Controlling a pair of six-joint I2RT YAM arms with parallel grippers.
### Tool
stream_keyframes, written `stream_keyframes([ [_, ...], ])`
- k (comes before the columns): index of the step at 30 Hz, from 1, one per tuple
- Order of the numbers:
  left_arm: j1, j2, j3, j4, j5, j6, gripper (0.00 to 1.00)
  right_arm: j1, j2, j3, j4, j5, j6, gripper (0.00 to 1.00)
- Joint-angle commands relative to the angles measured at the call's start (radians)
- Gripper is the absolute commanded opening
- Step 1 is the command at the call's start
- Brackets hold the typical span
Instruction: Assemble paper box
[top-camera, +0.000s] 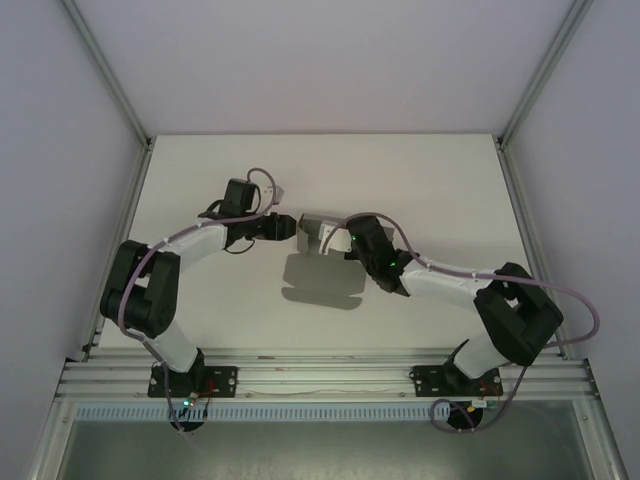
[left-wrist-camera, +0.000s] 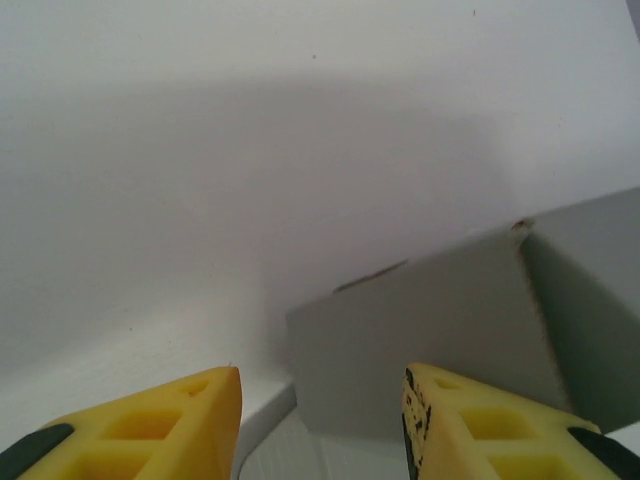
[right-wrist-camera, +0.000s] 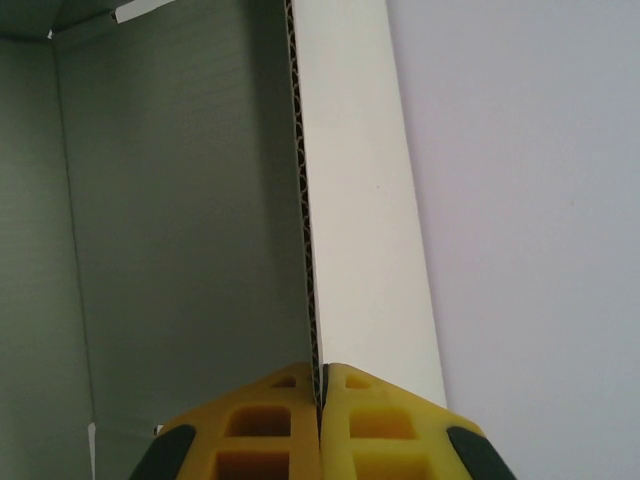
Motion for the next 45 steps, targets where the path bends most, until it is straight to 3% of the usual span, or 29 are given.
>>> stream_keyframes([
  [1, -0.022, -0.012, -0.043, 0.101, 0.021, -0.010, 0.46, 0.004, 0.007, -0.007, 0.072, 0.028, -0.014, 0.00],
  [6, -0.042, -0.043, -0.125, 0.203, -0.065, -0.010, 0.46, 0.002, 0.042, -0.025, 0.115, 0.082, -0.081, 0.00],
  [12, -0.053, -0.045, -0.218, 0.373, -0.054, 0.013, 0.47, 0.006, 0.090, -0.081, 0.288, 0.105, -0.171, 0.00],
  [20, -0.070, 0.008, -0.194, 0.417, -0.091, 0.064, 0.48, 0.022, 0.133, -0.115, 0.325, 0.100, -0.320, 0.00],
  [24, -0.083, 0.021, -0.182, 0.413, -0.182, 0.070, 0.53, 0.030, 0.163, -0.122, 0.383, 0.118, -0.344, 0.00],
  [27, -0.089, 0.035, -0.170, 0.421, -0.225, 0.067, 0.57, 0.030, 0.148, -0.102, 0.318, 0.109, -0.308, 0.00],
  [33, -0.128, 0.058, -0.156, 0.479, -0.273, 0.110, 0.56, 0.029, 0.152, -0.082, 0.241, 0.088, -0.281, 0.00],
  [42, -0.173, 0.117, -0.112, 0.505, -0.340, 0.114, 0.44, 0.029, 0.153, -0.065, 0.191, 0.077, -0.239, 0.00],
  [45, -0.182, 0.134, -0.104, 0.539, -0.393, 0.086, 0.42, 0.029, 0.136, -0.046, 0.100, 0.056, -0.197, 0.00],
])
